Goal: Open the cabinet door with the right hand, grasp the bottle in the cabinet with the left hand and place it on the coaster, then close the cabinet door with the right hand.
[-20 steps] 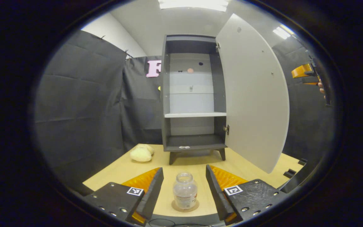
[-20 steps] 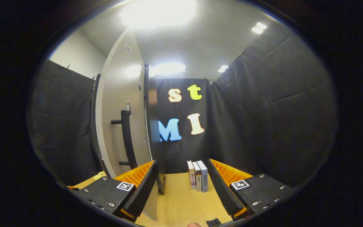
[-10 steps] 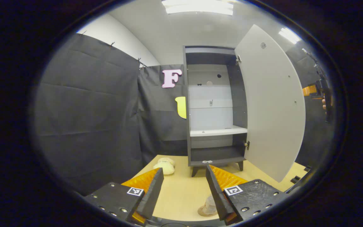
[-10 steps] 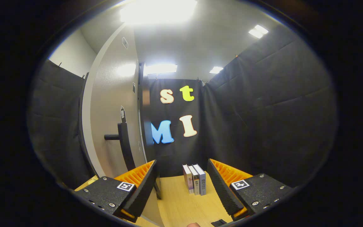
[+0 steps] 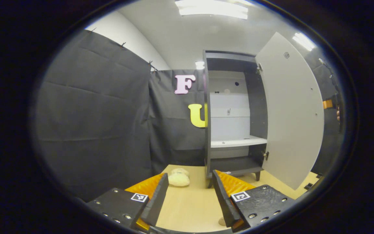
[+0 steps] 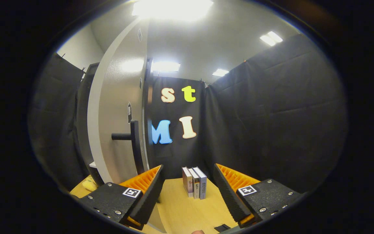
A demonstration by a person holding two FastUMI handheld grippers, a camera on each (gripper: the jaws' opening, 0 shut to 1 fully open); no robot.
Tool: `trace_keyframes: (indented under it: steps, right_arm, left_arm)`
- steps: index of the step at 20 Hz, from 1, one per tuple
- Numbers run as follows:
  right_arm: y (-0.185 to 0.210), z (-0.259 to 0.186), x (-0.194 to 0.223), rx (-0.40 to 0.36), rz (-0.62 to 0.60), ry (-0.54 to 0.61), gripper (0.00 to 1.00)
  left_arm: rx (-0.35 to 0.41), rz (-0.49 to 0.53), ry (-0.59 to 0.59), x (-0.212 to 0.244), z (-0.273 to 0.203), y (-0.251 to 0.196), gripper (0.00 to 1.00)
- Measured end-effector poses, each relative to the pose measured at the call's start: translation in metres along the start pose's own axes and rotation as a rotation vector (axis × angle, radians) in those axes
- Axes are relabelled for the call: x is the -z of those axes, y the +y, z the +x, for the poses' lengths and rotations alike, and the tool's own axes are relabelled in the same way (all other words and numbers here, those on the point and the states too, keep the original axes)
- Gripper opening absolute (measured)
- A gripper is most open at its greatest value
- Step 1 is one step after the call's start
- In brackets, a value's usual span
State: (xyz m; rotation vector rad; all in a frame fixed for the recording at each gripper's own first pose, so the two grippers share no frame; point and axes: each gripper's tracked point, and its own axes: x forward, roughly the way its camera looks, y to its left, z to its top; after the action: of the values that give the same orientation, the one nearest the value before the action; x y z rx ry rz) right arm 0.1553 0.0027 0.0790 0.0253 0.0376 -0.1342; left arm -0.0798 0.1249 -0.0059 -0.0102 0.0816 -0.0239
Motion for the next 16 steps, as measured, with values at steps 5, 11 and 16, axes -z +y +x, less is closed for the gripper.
trace_keyframes:
  steps: [5,11,16]
  right_arm:
    - [0.024,-0.009,0.000,-0.013,-0.014,-0.001,0.93]
    - [0.051,-0.018,0.002,-0.011,-0.016,0.000,0.93]
    - [0.081,-0.024,0.002,-0.038,-0.023,-0.001,0.93]
  left_arm:
    - [0.036,-0.019,0.010,0.009,0.014,0.008,0.78]
    - [0.057,-0.024,0.012,0.016,0.025,0.027,0.77]
    - [0.058,-0.038,0.006,0.016,0.031,0.047,0.77]
